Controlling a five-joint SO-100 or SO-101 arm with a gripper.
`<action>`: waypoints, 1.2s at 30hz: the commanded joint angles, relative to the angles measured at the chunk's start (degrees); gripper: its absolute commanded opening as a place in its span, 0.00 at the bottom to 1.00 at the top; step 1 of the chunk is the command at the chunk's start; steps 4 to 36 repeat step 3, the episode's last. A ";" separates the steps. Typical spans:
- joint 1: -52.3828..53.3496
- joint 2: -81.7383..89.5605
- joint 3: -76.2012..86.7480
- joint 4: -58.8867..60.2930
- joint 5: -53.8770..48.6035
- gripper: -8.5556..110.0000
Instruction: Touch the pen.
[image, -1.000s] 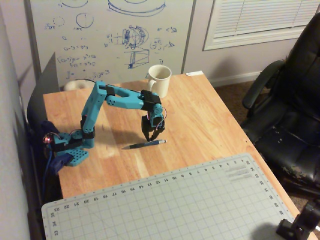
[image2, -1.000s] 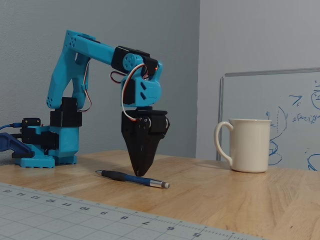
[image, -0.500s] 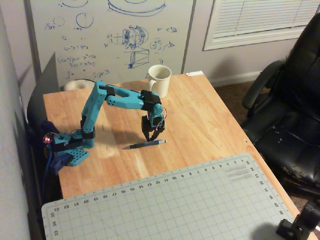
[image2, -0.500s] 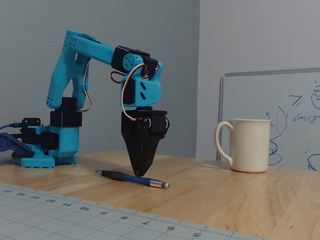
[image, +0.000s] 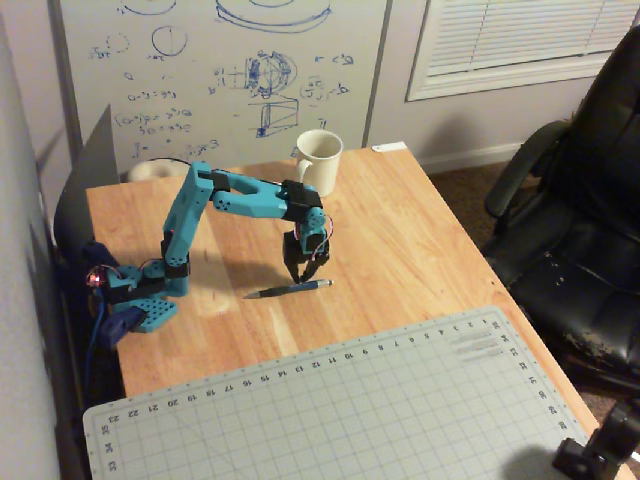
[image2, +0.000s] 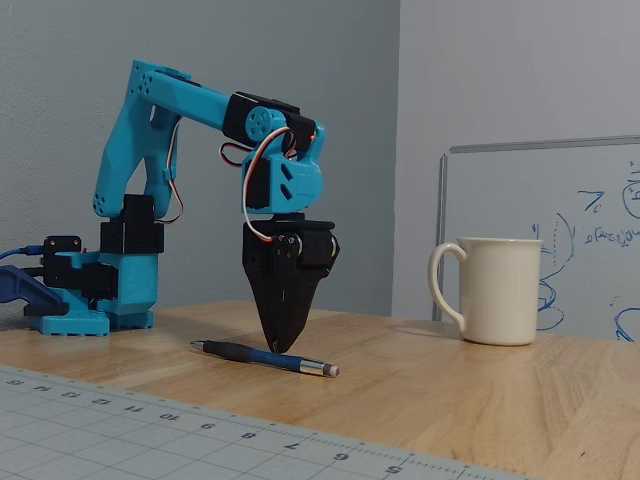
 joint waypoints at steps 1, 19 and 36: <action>0.44 1.49 -4.83 -0.35 0.62 0.08; 0.44 1.49 -4.92 -0.35 0.62 0.08; 0.44 1.49 -4.92 -0.35 0.62 0.08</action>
